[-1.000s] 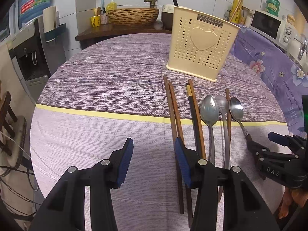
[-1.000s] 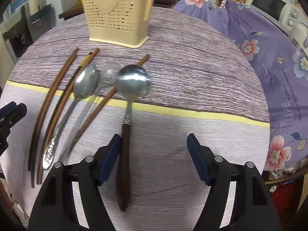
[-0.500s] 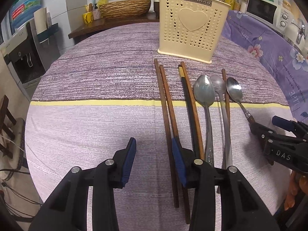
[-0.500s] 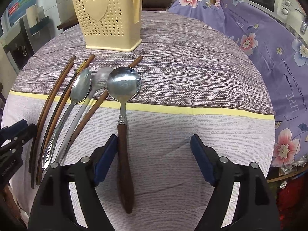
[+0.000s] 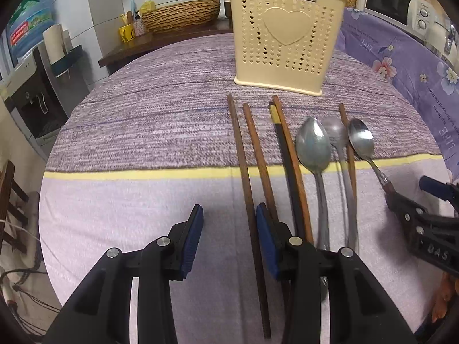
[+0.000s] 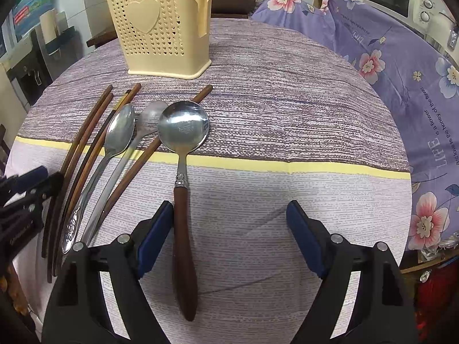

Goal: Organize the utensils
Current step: 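Grasp a brown chopstick with the left tool while the right tool grasps the brown-handled spoon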

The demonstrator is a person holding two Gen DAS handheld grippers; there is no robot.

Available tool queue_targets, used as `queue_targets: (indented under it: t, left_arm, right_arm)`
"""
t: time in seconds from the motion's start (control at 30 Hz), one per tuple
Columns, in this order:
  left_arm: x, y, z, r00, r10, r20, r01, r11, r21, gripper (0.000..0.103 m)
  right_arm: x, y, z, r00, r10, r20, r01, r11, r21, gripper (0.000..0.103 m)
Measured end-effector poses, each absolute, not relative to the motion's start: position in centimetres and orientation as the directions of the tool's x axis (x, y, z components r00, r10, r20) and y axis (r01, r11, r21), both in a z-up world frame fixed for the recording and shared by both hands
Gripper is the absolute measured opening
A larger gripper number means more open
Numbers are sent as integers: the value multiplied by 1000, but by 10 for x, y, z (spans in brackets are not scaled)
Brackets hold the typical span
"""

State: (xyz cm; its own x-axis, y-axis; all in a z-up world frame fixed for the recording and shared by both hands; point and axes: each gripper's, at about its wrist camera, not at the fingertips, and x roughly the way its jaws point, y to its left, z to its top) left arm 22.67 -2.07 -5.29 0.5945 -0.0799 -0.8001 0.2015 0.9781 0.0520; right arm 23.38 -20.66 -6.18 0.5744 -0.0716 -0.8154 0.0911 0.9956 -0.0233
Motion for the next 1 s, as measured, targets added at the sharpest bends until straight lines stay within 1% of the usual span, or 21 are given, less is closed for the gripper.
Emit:
queue_targets:
  t: [0.13, 0.3, 0.43, 0.47, 0.57, 0.63, 0.77, 0.87, 1.0]
  left_arm:
    - [251, -15, -52, 585, -63, -809, 195, 979, 65, 39]
    - [273, -15, -51, 565, -70, -822, 205, 977, 57, 39]
    - [289, -15, -50, 553, -72, -830, 202, 978, 50, 37]
    - [292, -16, -50, 551, -70, -832, 203, 978, 52, 36]
    - [303, -20, -49, 544, -65, -837, 202, 978, 55, 28]
    - [309, -25, -49, 541, -57, -839, 204, 977, 65, 21]
    - [320, -33, -48, 540, -42, -841, 209, 974, 86, 15]
    - [325, -34, -48, 534, -39, -845, 201, 976, 82, 12]
    - [330, -36, -48, 534, -27, -845, 203, 974, 97, 9]
  right_arm:
    - [243, -202, -62, 580, -39, -814, 38, 999, -21, 81]
    - [263, -188, -61, 587, -3, -810, -49, 998, -40, 81]
    - [282, -188, -61, 566, 42, -823, -67, 998, 5, 80]
    - [285, -187, -61, 567, 42, -823, -70, 998, 2, 78]
    - [293, -186, -59, 563, 46, -825, -76, 997, 4, 72]
    - [299, -185, -58, 555, 47, -830, -78, 997, 4, 68]
    - [307, -185, -56, 548, 43, -835, -75, 997, 2, 55]
    - [311, -183, -55, 537, 42, -842, -75, 997, 2, 48]
    - [311, -182, -55, 537, 42, -843, -72, 997, 4, 48]
